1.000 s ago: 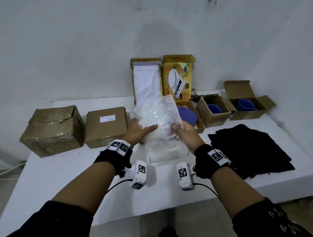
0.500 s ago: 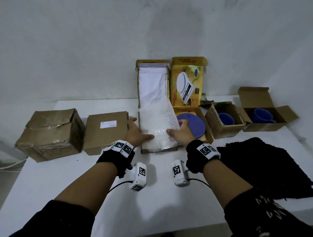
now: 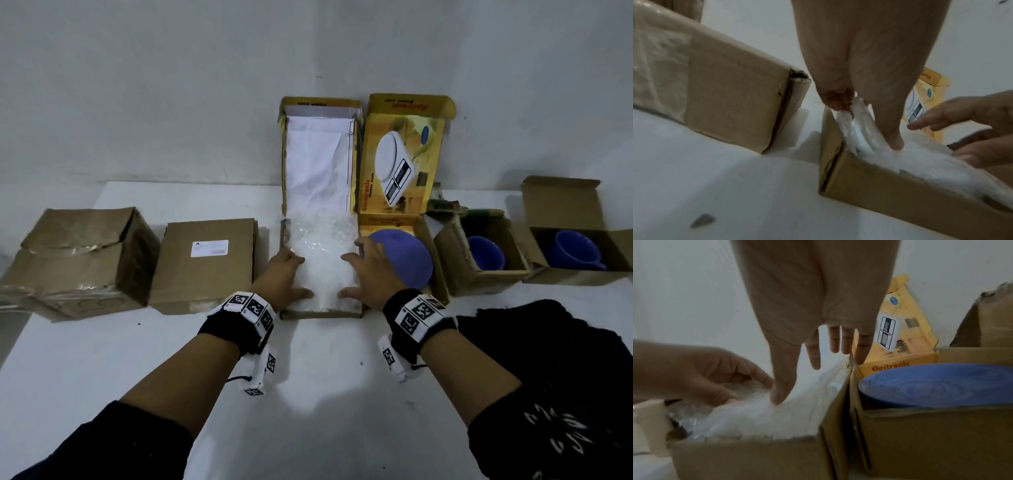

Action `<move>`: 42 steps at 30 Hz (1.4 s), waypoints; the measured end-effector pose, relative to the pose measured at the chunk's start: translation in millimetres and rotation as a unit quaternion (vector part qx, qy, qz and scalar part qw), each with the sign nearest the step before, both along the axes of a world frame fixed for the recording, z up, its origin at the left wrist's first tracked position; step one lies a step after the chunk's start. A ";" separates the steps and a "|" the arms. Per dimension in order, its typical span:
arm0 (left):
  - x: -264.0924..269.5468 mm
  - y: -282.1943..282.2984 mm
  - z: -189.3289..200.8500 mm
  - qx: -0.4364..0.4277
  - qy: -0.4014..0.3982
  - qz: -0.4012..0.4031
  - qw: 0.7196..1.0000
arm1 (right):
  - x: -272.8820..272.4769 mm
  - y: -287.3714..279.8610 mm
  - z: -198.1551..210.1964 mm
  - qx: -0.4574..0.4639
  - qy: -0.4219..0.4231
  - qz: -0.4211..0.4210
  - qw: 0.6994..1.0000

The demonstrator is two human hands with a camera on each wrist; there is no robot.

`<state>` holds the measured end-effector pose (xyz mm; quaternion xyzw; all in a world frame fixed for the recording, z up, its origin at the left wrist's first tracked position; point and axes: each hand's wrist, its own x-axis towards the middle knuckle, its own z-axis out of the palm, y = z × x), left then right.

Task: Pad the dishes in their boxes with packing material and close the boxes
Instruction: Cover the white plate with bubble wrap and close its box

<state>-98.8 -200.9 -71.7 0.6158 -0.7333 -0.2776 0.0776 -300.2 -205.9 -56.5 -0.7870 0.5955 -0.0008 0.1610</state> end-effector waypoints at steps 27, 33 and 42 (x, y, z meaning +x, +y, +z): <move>-8.6 -6.5 -12.8 -0.021 -0.326 -0.067 0.943 | 14.0 -24.5 -13.4 0.039 0.244 0.095 0.964; -15.4 -11.0 -4.4 -0.017 -0.324 -0.047 0.945 | 17.4 -57.8 9.5 0.035 0.048 0.114 0.992; -18.5 -23.5 1.3 0.030 -0.347 -0.053 0.936 | 25.1 -89.0 -15.7 0.105 0.104 0.161 0.976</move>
